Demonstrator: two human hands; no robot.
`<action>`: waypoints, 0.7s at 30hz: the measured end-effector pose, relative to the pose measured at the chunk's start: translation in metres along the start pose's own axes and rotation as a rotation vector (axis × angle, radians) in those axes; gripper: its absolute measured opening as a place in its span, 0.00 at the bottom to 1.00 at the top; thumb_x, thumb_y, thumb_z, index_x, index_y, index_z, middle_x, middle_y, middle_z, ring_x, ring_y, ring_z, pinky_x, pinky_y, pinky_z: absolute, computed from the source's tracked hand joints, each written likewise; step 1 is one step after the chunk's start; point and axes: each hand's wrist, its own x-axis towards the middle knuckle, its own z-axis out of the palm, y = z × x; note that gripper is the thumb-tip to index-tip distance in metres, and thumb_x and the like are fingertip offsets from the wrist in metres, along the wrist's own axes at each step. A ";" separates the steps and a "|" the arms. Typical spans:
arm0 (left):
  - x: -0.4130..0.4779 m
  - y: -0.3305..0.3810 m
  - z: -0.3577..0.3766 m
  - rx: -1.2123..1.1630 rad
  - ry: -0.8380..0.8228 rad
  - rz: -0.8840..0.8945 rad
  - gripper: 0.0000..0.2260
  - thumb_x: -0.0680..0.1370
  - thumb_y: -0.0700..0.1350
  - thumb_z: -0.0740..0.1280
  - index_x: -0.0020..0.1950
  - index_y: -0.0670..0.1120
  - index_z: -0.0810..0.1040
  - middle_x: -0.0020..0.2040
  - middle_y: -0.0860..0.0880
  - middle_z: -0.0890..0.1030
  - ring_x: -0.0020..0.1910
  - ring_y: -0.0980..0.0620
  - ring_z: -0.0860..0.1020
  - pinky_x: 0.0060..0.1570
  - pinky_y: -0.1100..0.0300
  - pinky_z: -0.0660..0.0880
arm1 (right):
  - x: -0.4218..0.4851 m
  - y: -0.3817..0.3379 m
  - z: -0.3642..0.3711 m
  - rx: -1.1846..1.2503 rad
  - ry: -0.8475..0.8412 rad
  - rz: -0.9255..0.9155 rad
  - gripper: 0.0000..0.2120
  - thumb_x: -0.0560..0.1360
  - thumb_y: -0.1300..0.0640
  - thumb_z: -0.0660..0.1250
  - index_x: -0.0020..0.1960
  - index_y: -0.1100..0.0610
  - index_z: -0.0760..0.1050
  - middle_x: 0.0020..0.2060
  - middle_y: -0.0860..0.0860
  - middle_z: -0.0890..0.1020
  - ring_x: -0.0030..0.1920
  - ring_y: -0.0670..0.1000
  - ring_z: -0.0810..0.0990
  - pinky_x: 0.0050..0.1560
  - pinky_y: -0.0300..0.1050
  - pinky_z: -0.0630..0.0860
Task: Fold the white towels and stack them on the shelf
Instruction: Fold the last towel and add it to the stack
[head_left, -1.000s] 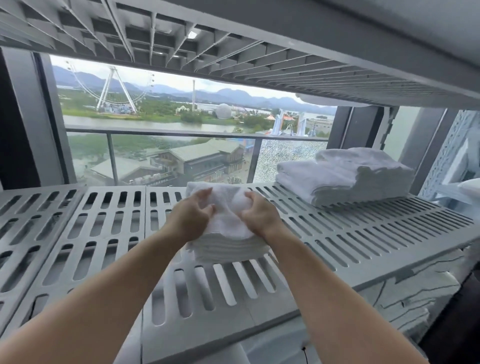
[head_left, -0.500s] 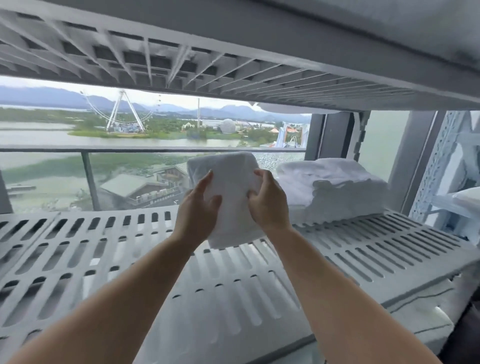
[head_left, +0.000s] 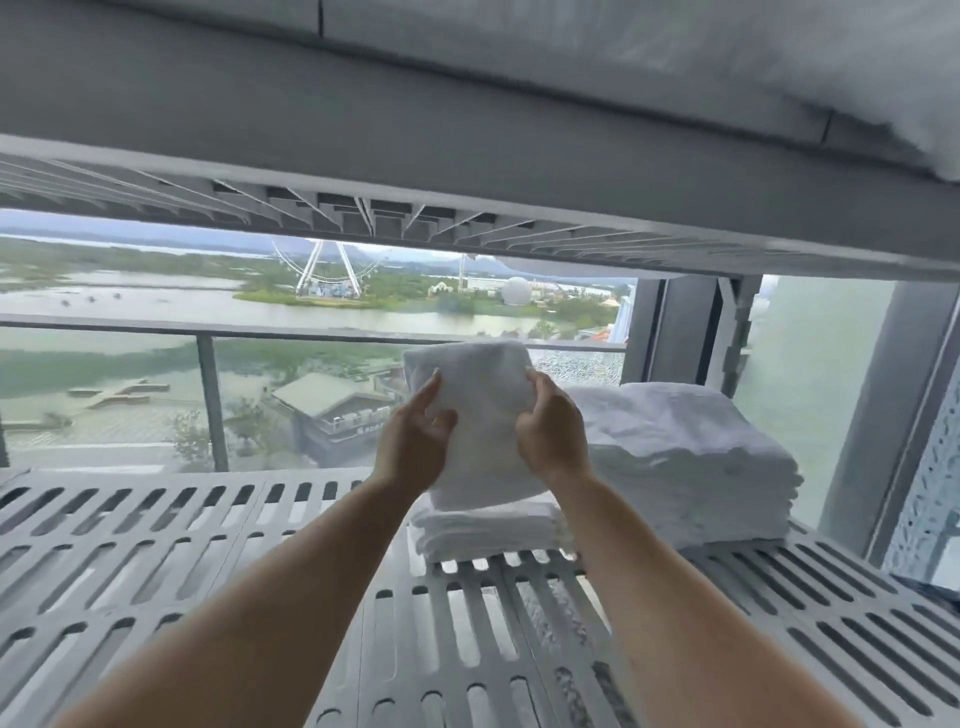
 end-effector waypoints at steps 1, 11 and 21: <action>0.005 0.001 0.003 0.005 -0.001 0.001 0.25 0.79 0.44 0.68 0.76 0.52 0.70 0.72 0.47 0.75 0.68 0.47 0.75 0.58 0.62 0.69 | 0.005 0.004 0.001 0.011 0.008 0.010 0.30 0.71 0.70 0.59 0.73 0.60 0.70 0.65 0.59 0.79 0.66 0.59 0.76 0.64 0.44 0.70; 0.029 -0.018 0.035 0.147 -0.125 -0.275 0.19 0.78 0.43 0.67 0.70 0.43 0.77 0.68 0.43 0.79 0.67 0.44 0.76 0.66 0.58 0.69 | 0.010 0.042 0.022 -0.181 -0.096 0.000 0.22 0.79 0.64 0.60 0.73 0.59 0.71 0.61 0.61 0.81 0.62 0.60 0.79 0.63 0.48 0.73; 0.041 -0.028 -0.002 0.356 -0.135 -0.137 0.14 0.79 0.55 0.64 0.42 0.48 0.81 0.47 0.46 0.84 0.51 0.43 0.80 0.53 0.51 0.77 | -0.022 0.035 0.025 -0.420 0.024 -0.379 0.17 0.77 0.62 0.62 0.64 0.58 0.76 0.66 0.57 0.76 0.67 0.58 0.73 0.67 0.53 0.72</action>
